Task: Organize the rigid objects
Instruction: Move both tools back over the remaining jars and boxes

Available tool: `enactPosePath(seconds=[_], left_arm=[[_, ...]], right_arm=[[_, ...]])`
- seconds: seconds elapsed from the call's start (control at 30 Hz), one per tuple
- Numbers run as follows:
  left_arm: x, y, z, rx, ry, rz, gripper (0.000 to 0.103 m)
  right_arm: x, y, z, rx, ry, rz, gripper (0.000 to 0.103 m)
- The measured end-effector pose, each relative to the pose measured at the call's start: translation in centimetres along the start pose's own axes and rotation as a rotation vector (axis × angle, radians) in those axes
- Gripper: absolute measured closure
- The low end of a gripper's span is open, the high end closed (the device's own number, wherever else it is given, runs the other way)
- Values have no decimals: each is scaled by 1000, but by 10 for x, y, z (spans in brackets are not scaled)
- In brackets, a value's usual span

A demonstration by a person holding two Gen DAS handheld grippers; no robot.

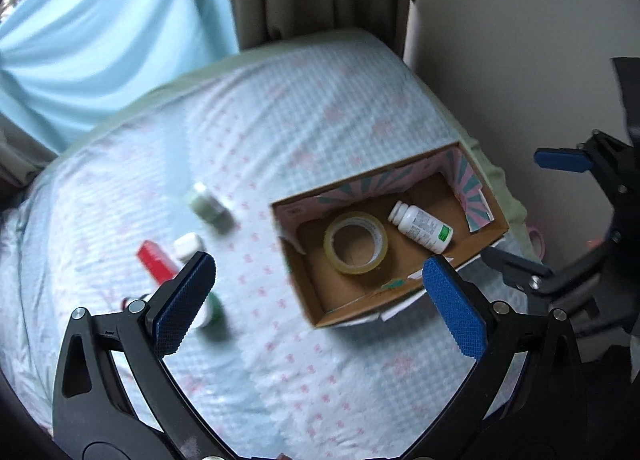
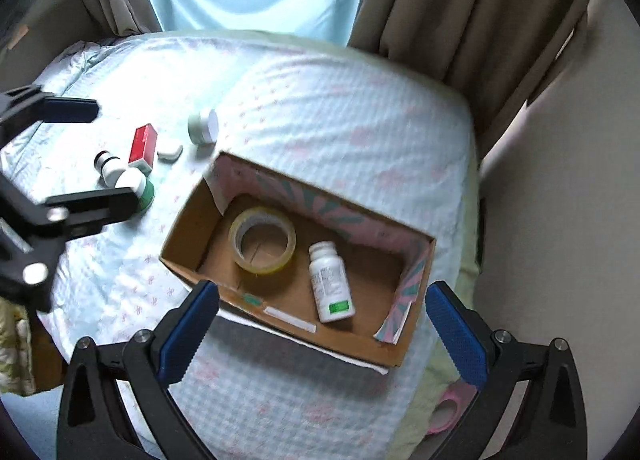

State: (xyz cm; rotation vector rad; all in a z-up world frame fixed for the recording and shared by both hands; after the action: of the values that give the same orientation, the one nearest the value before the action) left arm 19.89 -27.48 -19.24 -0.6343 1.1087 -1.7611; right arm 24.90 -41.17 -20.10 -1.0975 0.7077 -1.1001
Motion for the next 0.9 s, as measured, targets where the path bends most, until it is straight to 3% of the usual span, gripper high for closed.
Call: enactPosePath(seconds=[0.37,0.5,0.63,0.9], left_arm=[[-107,-76,-91,68,-95,17,0],[-161,-95,-134,78,-110,68,0],[-215,-99,-171,61,-134,69,0],[-303,-79,-217,20,-95,31,0]], right_arm=[[-92,-54,20,81,52,53,0],[-133,-64,22,100,123,111,0],[-180,-61,25,99,170,157,0],[-263,-43,35,100,162,129,0]])
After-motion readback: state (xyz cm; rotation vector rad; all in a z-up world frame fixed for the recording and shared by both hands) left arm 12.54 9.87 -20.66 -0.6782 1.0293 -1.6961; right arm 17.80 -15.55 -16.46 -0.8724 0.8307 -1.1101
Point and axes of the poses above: each gripper's, at about its wrist camera, not at the fingertips, and y roughly the way its jaws point, x to its right, z to its top, the point moved 3 cm from there along y, roughly the way its jaws point, and after that the axes turned 3 degrees about y, right-handed, at the moved point
